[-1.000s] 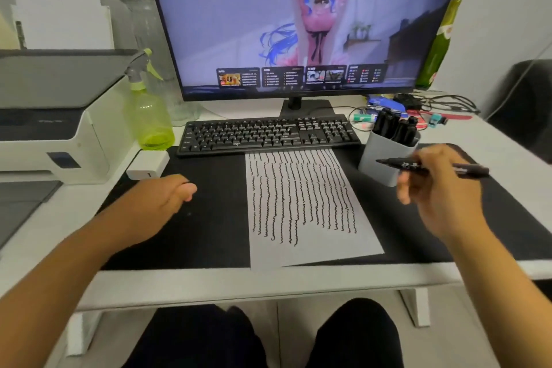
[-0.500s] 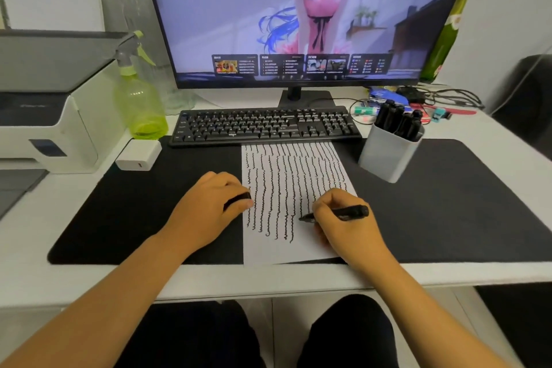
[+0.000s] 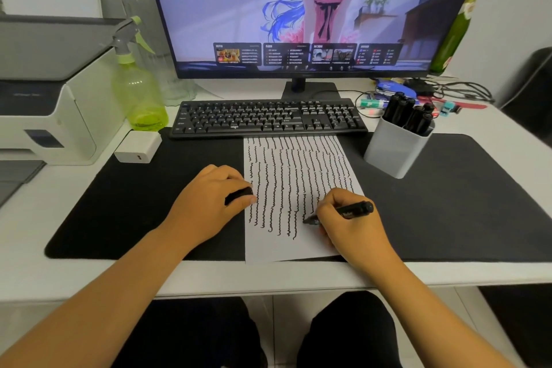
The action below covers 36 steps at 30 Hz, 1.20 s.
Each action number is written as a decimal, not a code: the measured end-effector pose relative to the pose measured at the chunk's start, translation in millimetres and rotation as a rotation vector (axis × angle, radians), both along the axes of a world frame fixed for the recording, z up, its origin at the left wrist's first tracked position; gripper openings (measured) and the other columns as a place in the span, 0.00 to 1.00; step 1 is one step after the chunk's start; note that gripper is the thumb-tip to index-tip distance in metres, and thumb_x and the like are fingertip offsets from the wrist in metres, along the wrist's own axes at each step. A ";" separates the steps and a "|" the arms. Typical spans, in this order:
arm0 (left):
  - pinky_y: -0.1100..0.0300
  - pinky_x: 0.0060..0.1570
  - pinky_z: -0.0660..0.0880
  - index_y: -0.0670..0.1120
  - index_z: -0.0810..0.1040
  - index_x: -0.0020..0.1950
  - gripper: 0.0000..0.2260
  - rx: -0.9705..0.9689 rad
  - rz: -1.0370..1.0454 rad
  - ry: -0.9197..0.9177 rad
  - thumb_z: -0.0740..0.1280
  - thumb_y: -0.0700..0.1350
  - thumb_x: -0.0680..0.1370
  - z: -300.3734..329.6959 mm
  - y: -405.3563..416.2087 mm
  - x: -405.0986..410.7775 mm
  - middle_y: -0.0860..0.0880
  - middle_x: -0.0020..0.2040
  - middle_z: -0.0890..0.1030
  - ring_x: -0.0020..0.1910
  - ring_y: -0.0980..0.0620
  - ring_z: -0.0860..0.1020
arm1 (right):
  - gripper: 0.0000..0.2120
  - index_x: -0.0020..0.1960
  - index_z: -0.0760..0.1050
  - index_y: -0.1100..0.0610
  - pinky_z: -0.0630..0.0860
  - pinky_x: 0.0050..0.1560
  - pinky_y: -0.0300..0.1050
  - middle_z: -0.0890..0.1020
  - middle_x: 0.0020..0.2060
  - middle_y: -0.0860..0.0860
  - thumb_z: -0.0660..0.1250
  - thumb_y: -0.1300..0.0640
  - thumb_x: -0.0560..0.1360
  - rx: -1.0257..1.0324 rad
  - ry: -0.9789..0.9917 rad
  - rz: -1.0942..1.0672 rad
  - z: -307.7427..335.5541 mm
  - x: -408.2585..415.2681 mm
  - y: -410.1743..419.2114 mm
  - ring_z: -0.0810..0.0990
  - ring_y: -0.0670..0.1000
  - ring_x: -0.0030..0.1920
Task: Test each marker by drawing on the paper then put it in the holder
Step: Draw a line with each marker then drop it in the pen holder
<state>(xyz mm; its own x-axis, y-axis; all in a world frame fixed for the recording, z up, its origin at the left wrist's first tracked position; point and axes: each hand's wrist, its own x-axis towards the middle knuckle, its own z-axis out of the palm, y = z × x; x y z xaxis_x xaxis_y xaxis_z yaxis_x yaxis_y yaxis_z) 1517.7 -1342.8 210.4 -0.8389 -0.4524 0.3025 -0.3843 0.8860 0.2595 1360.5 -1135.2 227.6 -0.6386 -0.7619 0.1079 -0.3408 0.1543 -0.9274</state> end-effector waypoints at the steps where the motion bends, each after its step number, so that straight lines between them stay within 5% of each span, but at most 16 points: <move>1: 0.63 0.50 0.67 0.53 0.79 0.60 0.28 -0.004 0.002 -0.003 0.53 0.68 0.72 0.0 -0.1 -0.1 0.56 0.56 0.77 0.53 0.58 0.70 | 0.18 0.31 0.75 0.49 0.72 0.29 0.39 0.79 0.26 0.45 0.66 0.63 0.77 -0.002 0.002 0.007 0.2 0.2 0.1 0.74 0.46 0.27; 18: 0.64 0.50 0.66 0.53 0.79 0.61 0.27 -0.002 0.017 -0.001 0.56 0.67 0.72 -1.3 0.5 0.7 0.56 0.56 0.77 0.53 0.59 0.70 | 0.17 0.31 0.76 0.56 0.70 0.30 0.39 0.76 0.27 0.54 0.64 0.67 0.77 -0.021 0.023 0.100 -5.8 -0.5 6.7 0.72 0.48 0.29; 21: 0.64 0.49 0.66 0.52 0.79 0.60 0.28 0.013 0.015 0.008 0.55 0.68 0.72 0.2 1.0 0.9 0.56 0.55 0.77 0.53 0.59 0.70 | 0.17 0.31 0.75 0.55 0.70 0.29 0.37 0.76 0.26 0.49 0.64 0.68 0.77 -0.017 0.033 0.117 -7.7 -0.8 6.7 0.72 0.46 0.28; 25: 0.64 0.49 0.66 0.52 0.79 0.60 0.28 0.014 0.016 0.004 0.55 0.68 0.72 0.6 1.8 1.5 0.56 0.55 0.77 0.53 0.59 0.70 | 0.12 0.31 0.76 0.54 0.71 0.29 0.37 0.77 0.27 0.49 0.64 0.58 0.73 -0.037 0.020 0.140 -7.1 0.2 8.0 0.73 0.45 0.28; 36: 0.62 0.46 0.75 0.49 0.78 0.62 0.21 -0.040 -0.089 0.146 0.58 0.60 0.78 16.8 16.5 6.8 0.53 0.54 0.75 0.46 0.59 0.73 | 0.11 0.38 0.76 0.64 0.73 0.27 0.35 0.80 0.27 0.53 0.61 0.59 0.73 -0.310 -0.180 -0.113 -0.5 -10.7 13.0 0.76 0.45 0.26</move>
<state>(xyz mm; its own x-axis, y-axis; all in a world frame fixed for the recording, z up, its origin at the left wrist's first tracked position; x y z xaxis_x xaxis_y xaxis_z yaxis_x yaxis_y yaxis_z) 1524.5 -1326.3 227.2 -0.8207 -0.3637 0.4407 -0.2649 0.9256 0.2705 1349.9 -1122.2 227.0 -0.7465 -0.6344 0.2005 -0.1646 -0.1159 -0.9795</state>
